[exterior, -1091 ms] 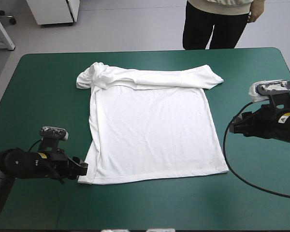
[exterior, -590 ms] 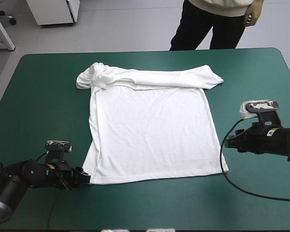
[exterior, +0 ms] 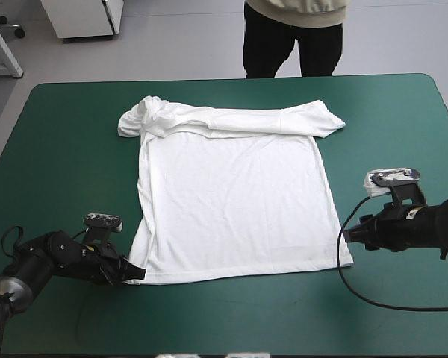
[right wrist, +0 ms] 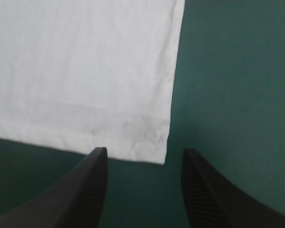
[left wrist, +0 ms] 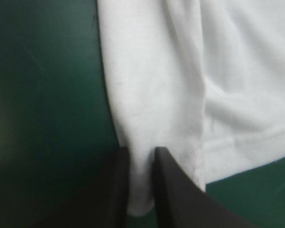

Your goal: Fold the cloth

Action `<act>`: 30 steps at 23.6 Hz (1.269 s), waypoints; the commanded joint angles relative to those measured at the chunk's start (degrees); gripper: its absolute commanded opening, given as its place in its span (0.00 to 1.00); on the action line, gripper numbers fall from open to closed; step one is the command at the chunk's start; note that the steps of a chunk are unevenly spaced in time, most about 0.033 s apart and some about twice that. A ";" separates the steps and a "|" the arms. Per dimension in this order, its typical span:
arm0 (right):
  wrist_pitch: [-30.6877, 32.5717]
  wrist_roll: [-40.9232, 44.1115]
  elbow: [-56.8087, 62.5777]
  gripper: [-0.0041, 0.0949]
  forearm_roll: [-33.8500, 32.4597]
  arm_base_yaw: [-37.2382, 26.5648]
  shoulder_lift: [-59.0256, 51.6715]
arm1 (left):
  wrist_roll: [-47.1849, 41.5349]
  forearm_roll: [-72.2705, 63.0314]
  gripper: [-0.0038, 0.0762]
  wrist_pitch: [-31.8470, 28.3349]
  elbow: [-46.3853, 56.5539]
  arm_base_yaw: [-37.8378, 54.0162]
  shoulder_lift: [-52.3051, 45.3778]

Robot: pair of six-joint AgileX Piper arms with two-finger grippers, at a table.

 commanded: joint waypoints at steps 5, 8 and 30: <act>-1.47 1.59 3.27 0.49 -2.44 5.88 4.24 | 0.83 -0.80 0.04 0.89 -0.58 -0.10 -0.07; -4.19 5.96 3.40 0.49 -8.51 10.38 6.77 | 0.68 -0.77 0.04 0.02 -0.58 -0.10 -0.07; -11.48 4.17 9.67 0.03 -3.93 14.32 25.31 | -1.64 0.78 0.04 -1.82 -0.70 -0.10 -0.21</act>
